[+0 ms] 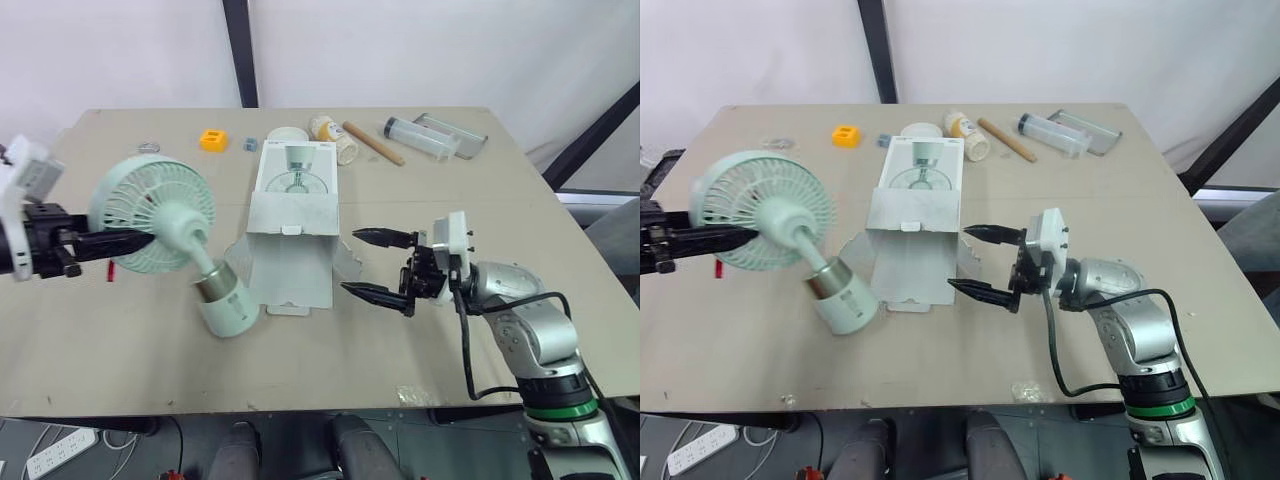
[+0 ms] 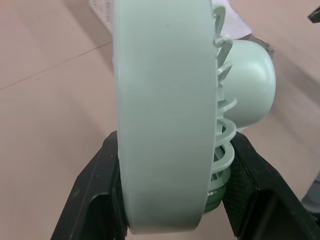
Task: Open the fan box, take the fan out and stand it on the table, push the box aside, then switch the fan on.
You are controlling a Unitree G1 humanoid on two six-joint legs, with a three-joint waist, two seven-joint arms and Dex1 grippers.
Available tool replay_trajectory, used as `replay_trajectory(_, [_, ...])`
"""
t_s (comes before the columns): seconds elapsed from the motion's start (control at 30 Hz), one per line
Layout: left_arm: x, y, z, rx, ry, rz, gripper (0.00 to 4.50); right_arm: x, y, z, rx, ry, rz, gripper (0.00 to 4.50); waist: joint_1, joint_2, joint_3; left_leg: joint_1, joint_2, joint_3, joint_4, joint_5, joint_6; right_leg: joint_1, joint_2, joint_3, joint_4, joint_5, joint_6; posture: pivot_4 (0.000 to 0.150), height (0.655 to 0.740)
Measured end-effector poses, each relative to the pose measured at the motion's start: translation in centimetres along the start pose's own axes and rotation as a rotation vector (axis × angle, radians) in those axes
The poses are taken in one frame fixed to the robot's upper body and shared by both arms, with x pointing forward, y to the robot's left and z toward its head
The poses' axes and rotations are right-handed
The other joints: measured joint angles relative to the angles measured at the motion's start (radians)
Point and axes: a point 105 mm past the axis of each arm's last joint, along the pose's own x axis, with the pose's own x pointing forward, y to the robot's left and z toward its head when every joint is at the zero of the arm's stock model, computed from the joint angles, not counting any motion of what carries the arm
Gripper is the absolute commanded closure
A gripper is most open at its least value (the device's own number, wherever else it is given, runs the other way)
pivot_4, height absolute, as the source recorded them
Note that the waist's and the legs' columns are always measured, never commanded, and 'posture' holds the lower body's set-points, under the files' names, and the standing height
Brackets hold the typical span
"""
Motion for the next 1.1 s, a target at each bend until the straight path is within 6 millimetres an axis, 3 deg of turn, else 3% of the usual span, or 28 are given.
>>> replay_trajectory(0.27, [-2.3, 4.2, 0.8, 0.082, -0.039, 0.284, 2.63, 0.7, 0.1, 0.0, 0.004, -0.012, 0.007, 0.00, 0.002, 0.000, 0.000, -0.001, 0.000, 0.000, 0.000, 0.000, 0.000, -0.001, 0.000, 0.000, 0.000, 0.000, -0.001, 0.150, 0.7400])
replay_trajectory(0.47, [-2.9, 6.0, 3.1, 0.163, -0.148, 0.409, 2.63, 1.0, 0.1, 0.1, 0.007, -0.022, 0.001, 0.00, 0.004, -0.002, 0.001, -0.001, 0.001, 0.000, 0.000, 0.000, -0.001, -0.001, 0.000, 0.000, 0.000, 0.000, -0.001, 0.150, 0.7400])
replay_trajectory(0.73, [0.2, 7.5, 3.2, 0.149, -0.209, 0.473, 2.63, 1.0, 0.0, 0.0, -0.004, -0.010, -0.008, 0.00, 0.004, -0.004, 0.002, -0.002, 0.001, 0.000, 0.000, 0.000, -0.001, -0.001, 0.001, 0.000, 0.000, 0.002, -0.003, 0.150, 0.7400])
replay_trajectory(1.1, [2.6, 7.2, 2.1, 0.114, -0.191, 0.429, 2.63, 1.0, -0.1, -0.1, -0.009, -0.002, -0.016, 0.00, 0.003, -0.005, 0.002, -0.001, 0.000, 0.000, 0.000, 0.000, -0.001, -0.001, 0.000, 0.000, 0.000, 0.003, -0.006, 0.150, 0.7400])
